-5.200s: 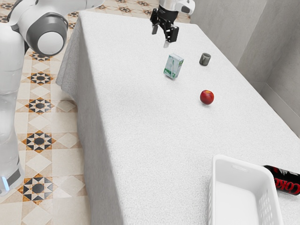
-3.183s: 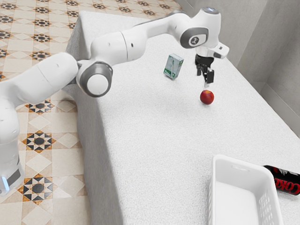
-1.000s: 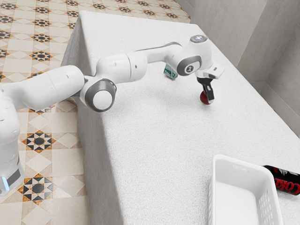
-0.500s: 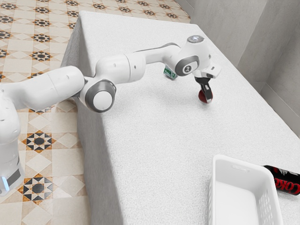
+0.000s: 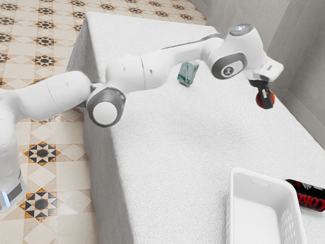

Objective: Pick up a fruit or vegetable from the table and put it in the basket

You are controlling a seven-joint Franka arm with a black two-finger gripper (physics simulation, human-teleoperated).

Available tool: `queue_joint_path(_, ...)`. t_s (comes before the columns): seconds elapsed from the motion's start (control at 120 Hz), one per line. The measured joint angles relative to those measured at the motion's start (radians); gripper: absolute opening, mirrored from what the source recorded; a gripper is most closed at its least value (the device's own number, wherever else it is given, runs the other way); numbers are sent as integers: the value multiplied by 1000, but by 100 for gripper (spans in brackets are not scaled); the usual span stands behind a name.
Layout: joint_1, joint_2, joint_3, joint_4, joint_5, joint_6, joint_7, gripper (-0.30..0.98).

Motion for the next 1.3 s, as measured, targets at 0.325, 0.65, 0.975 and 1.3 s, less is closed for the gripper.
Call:
queue_joint_path(0.325, -390, 8, -6, 10, 23, 0, -1, 32)
queue_joint_path(0.65, -485, -137, 127, -253, -63, -105, -28, 32)
queue_joint_path(0.975, -451, -106, 144, -239, -145, -137, -58, 44)
queue_joint_path(1.3, -413, -185, 244, -333, -164, -211, -52, 66)
